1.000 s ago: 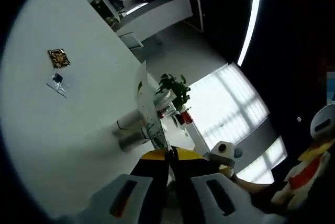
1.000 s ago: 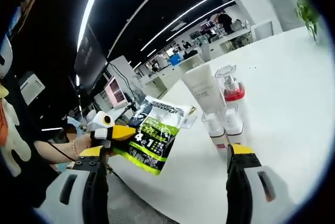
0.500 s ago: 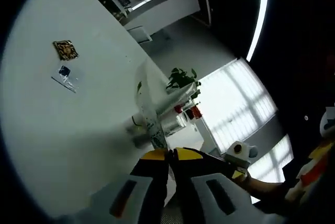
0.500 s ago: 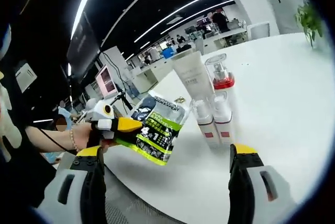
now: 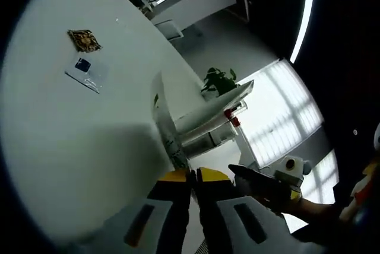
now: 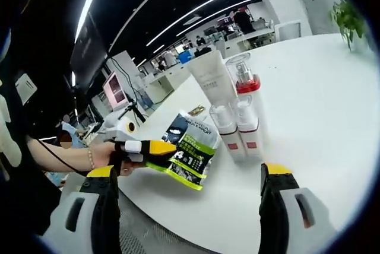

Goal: Arrange the skincare products in the storage area until every visible bottle or jar stands upright without overlapping.

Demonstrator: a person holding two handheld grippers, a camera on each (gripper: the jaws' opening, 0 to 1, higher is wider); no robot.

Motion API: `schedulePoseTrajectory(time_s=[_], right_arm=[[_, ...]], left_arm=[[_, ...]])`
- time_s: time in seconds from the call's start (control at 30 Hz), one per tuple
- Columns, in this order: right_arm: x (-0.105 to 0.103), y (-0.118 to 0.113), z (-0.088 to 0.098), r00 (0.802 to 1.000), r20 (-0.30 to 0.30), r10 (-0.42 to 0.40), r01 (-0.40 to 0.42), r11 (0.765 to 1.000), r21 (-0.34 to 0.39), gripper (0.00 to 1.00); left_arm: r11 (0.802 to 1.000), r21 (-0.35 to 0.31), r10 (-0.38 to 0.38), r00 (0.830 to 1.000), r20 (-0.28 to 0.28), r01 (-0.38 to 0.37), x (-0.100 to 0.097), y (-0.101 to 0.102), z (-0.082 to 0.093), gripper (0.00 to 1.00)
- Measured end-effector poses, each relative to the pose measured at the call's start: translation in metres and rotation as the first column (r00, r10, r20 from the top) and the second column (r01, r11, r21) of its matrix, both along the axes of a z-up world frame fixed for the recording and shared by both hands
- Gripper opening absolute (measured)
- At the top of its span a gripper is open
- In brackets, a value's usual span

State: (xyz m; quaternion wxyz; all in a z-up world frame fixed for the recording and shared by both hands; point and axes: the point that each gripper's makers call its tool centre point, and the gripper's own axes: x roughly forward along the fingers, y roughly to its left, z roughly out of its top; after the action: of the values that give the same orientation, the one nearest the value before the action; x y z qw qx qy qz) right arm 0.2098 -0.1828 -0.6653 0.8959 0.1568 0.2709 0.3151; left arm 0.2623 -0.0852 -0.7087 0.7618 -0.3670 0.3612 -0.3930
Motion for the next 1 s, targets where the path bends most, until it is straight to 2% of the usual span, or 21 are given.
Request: schedulePoseTrajectory(time_s=[0.17,0.37,0.57,0.63,0.77,0.9,1.0], right_arm=[[-0.001,0.001,-0.001,1.000,-0.005,0.001,-0.001,1.000,-0.004,1.00],[-0.001,0.001,-0.002,1.000,-0.010,0.003,-0.003,1.000,-0.006,1.00],[-0.002,0.002,-0.003,1.000,-0.015,0.004,-0.004,1.000,-0.005,1.00],[-0.002,0.002,-0.004,1.000,-0.018,0.005,-0.005,1.000,-0.004,1.00],[-0.003,0.003,-0.004,1.000,-0.023,0.012,-0.012,1.000,-0.005,1.00],[-0.003,0.003,-0.004,1.000,-0.024,0.011,-0.011,1.000,-0.004,1.00],[-0.003,0.003,-0.004,1.000,-0.025,0.009,-0.009,1.000,-0.002,1.00]], left_arm=[[0.999,0.049,-0.004,1.000,-0.005,0.004,-0.001,-0.001,-0.010,0.00],[0.992,0.125,0.016,1.000,-0.012,-0.014,0.004,0.007,-0.029,0.00],[0.981,0.194,0.019,1.000,0.018,-0.022,0.005,0.012,-0.037,0.00],[0.965,0.260,0.012,0.999,0.044,-0.023,0.004,0.012,-0.041,0.01],[0.918,0.396,-0.042,0.989,0.138,-0.016,0.008,0.018,-0.049,0.04],[0.886,0.464,-0.104,0.974,0.201,-0.001,0.012,0.019,-0.049,0.06],[0.865,0.501,-0.138,0.966,0.220,0.010,0.014,0.022,-0.052,0.08]])
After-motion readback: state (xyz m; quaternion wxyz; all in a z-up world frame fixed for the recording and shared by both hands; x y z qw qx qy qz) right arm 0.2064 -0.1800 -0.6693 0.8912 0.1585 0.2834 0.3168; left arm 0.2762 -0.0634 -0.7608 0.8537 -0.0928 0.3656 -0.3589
